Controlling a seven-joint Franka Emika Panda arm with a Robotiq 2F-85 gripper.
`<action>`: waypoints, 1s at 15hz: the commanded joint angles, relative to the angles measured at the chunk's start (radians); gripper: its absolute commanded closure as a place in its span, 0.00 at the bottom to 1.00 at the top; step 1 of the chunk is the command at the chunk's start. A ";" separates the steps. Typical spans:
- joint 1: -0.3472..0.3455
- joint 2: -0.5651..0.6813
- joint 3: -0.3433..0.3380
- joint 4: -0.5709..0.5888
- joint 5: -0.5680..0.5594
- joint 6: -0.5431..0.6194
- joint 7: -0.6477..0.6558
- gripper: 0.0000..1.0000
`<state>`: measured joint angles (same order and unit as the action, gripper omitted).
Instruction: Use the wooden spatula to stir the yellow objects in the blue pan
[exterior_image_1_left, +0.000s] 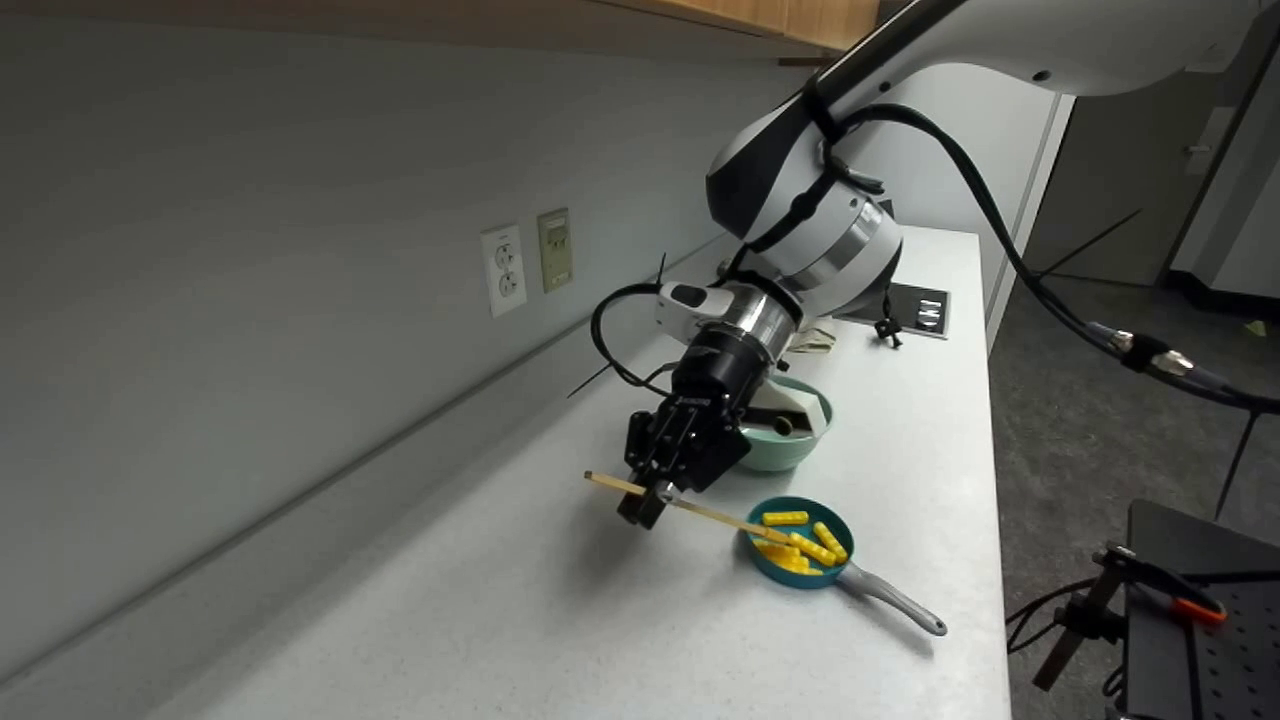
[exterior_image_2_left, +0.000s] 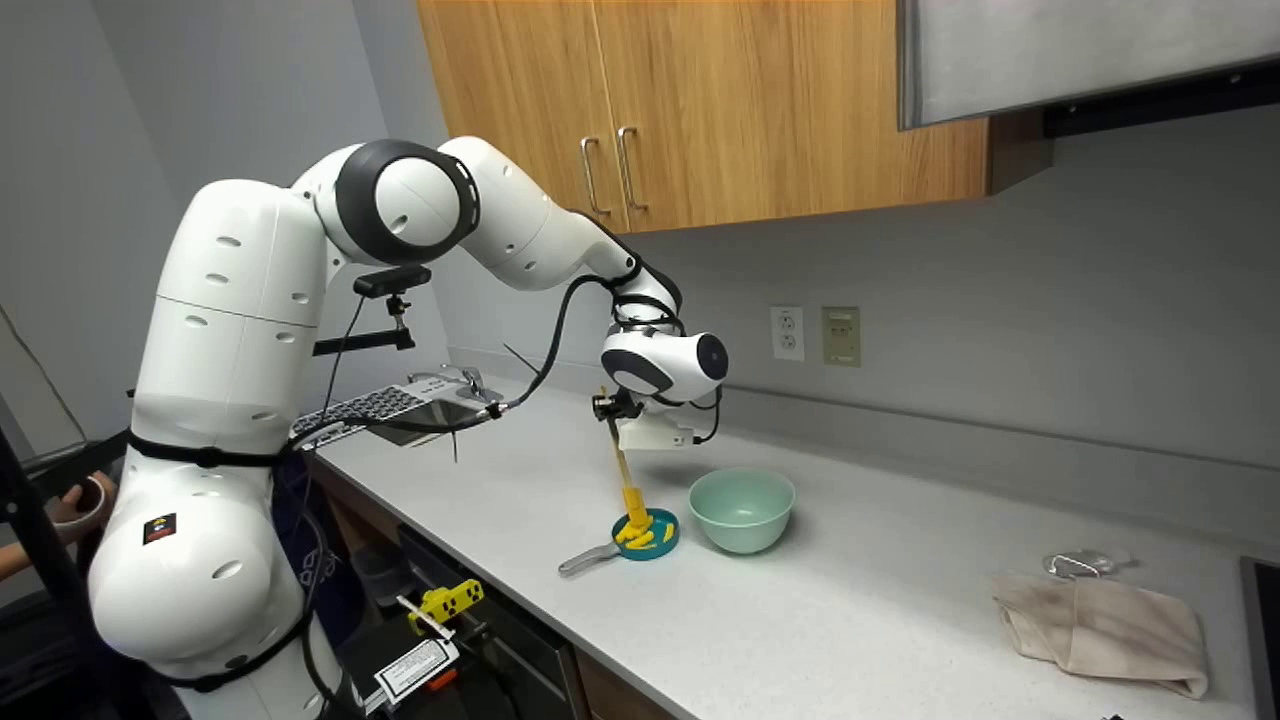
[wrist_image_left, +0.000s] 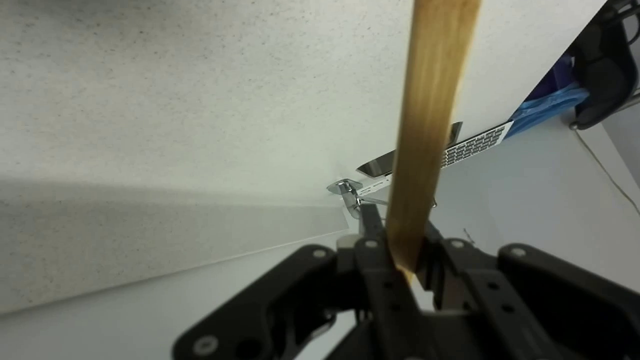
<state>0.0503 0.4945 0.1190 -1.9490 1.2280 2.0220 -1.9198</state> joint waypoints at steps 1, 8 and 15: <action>0.007 0.007 0.000 0.007 0.037 -0.007 0.027 0.96; -0.004 0.052 -0.002 0.021 0.052 -0.025 0.036 0.96; 0.004 0.059 -0.021 0.047 0.018 0.000 0.029 0.96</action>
<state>0.0489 0.5465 0.1092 -1.9303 1.2500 2.0212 -1.8917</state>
